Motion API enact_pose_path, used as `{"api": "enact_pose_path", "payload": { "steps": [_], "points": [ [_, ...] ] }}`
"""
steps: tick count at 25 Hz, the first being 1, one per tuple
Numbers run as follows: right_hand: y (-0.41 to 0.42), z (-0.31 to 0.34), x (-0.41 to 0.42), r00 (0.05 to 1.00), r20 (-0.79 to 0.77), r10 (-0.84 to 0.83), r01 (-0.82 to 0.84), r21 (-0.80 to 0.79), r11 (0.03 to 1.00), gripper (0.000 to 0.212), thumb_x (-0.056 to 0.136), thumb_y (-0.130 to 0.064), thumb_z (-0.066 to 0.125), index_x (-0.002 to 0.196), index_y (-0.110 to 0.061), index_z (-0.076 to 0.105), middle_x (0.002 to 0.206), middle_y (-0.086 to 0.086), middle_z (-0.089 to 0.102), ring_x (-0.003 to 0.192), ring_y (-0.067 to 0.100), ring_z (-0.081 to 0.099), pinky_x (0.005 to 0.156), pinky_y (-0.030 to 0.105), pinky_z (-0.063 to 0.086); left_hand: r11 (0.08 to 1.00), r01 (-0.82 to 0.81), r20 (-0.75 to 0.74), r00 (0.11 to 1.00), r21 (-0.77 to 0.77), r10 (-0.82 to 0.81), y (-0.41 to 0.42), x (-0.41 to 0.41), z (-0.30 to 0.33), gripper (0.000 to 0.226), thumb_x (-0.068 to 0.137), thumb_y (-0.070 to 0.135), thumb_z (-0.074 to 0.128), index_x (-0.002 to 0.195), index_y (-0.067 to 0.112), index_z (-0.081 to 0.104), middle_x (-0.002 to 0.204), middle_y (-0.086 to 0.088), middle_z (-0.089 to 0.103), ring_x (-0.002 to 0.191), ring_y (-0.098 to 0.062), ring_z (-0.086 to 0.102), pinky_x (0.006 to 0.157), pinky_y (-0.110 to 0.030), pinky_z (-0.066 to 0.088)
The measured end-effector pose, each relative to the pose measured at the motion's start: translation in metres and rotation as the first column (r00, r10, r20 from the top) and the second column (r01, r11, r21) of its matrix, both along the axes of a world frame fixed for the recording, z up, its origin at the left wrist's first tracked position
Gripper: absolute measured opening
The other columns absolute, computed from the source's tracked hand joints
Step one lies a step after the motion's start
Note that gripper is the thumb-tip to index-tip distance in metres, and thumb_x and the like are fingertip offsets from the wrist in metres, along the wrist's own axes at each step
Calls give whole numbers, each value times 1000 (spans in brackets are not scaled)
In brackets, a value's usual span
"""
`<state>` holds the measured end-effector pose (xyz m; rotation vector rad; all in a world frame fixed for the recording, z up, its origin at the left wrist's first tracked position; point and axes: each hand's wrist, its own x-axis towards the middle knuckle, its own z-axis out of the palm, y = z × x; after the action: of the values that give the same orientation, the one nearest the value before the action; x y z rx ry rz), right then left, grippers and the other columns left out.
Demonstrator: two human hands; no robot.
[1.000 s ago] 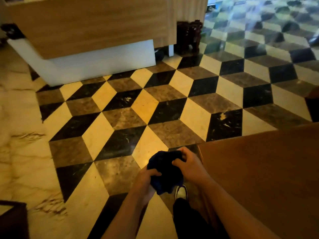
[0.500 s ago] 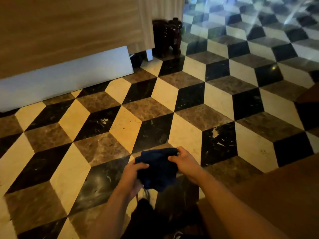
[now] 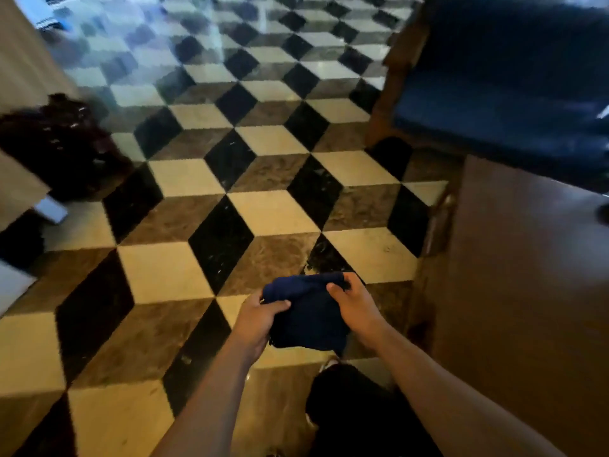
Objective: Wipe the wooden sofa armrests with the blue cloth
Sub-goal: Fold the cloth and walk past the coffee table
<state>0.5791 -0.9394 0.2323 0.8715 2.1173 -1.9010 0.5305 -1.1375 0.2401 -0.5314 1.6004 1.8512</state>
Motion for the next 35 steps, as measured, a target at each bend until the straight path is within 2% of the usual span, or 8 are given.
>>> {"api": "enact_pose_path", "payload": {
  "steps": [5,8,15,18,24,28,31,35],
  "points": [
    [108,-30,-86,949,63,-308,311,-331,891,35,95,-16,68,120,-38,59,123,-1,71,113,21,69,95,49,60,965,263,16,965,-14,-263,139,-150,-25,41,87,-8,67,120,15,67,114,-14,77,106,-34,73,82,-45,61],
    [197,-52,-146,906,112,-409,420,-367,830,41,97,-3,61,128,-31,56,126,3,69,116,25,67,98,53,58,923,377,42,926,-83,-375,238,-235,-44,46,85,-9,67,125,15,63,119,-17,73,108,-37,70,81,-47,60],
    [378,-19,-225,698,103,-709,699,-310,644,42,97,2,60,131,-21,57,125,1,69,110,14,69,79,29,62,694,714,48,699,-95,-713,473,-363,-14,36,90,-6,62,119,16,66,113,-17,77,105,-38,73,94,-56,59],
    [454,-19,-246,527,115,-842,825,-304,476,38,97,-1,61,124,-27,59,122,0,70,103,16,73,70,28,63,548,824,12,555,-141,-832,588,-401,-13,33,90,0,64,119,17,66,107,-14,79,98,-35,76,85,-52,63],
    [610,-58,-330,202,116,-972,956,-240,170,32,96,-10,65,112,-38,61,126,1,67,109,25,71,88,52,62,140,970,-28,137,-200,-990,826,-490,-63,41,83,4,66,119,26,67,100,0,80,91,-21,78,69,-34,63],
    [700,-112,-386,-174,247,-953,940,-247,-235,29,96,-5,62,112,-30,63,124,8,67,108,33,69,91,62,58,-195,951,25,-195,-240,-981,975,-528,-124,39,87,5,63,106,40,65,108,5,74,90,-11,74,58,-19,58],
    [750,-143,-400,-358,335,-871,868,-223,-443,27,97,-3,60,112,-26,61,121,9,68,107,33,68,96,63,55,-317,912,21,-323,-260,-946,1047,-522,-157,38,89,8,63,98,44,62,104,11,72,79,-1,73,52,-10,52],
    [795,-201,-409,-488,330,-808,782,-246,-573,34,97,2,57,126,-16,56,123,14,67,108,34,68,96,58,55,-425,849,-5,-449,-314,-894,1111,-509,-223,31,91,11,62,110,36,66,110,8,73,83,-1,74,60,-14,57]
  ]
}}
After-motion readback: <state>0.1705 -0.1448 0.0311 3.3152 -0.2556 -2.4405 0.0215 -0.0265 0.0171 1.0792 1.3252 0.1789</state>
